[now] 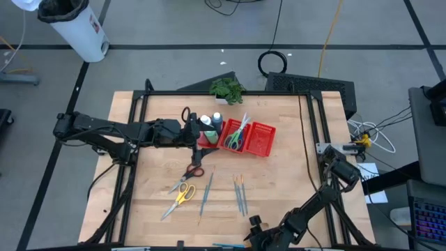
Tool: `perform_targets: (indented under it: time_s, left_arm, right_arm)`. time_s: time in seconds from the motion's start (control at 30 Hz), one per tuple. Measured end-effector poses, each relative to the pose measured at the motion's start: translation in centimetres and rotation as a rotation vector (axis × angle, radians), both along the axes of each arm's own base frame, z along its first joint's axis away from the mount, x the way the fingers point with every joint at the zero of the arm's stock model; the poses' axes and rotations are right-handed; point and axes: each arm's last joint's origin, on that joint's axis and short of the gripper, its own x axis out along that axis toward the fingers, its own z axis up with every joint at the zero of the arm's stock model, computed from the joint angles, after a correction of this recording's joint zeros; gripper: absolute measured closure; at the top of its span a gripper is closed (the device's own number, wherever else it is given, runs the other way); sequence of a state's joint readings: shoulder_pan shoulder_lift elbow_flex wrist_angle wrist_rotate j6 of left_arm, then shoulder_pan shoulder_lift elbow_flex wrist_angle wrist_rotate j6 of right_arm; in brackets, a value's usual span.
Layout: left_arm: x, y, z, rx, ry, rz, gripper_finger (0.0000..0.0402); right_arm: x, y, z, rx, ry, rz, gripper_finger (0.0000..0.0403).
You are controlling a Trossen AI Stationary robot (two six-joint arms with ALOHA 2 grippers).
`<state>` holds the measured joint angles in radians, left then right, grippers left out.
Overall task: Pick & Place Paint Supplies
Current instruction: Put the blue paint brush into the right red bin
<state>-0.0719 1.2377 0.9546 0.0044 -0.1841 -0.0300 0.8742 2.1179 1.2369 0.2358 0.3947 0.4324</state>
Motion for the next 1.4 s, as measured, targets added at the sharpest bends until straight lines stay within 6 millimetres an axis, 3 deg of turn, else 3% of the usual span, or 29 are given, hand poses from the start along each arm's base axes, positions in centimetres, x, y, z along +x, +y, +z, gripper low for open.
perform_targets:
  time_s: [0.33, 0.6, 0.83, 1.07, 1.2, 1.4]
  left_arm:
    - [0.0, 0.0, 0.0, 0.0, 0.0, 0.0, 0.0036]
    - [0.0, 0.0, 0.0, 0.0, 0.0, 0.0, 0.0036]
    - [0.0, 0.0, 0.0, 0.0, 0.0, 0.0, 0.0036]
    - [0.0, 0.0, 0.0, 0.0, 0.0, 0.001, 0.0036]
    - [0.0, 0.0, 0.0, 0.0, 0.0, 0.0, 0.0036]
    - [0.0, 0.0, 0.0, 0.0, 0.0, 0.0, 0.0036]
  right_arm:
    - [-0.3, -0.8, -1.1, -0.114, 0.065, -0.057, 0.0298]
    - [-0.2, -2.2, -1.8, -0.157, 0.166, -0.118, 0.0391]
    - [0.2, -2.7, -1.2, -0.101, 0.166, -0.18, 0.0398]
    - [0.1, -3.8, 3.4, -0.155, 0.004, -0.283, 0.0401]
    - [-0.4, -5.1, 8.3, -0.11, -0.132, -0.443, 0.0402]
    - [-1.8, -8.0, 13.3, -0.151, -0.405, -0.782, 0.0401]
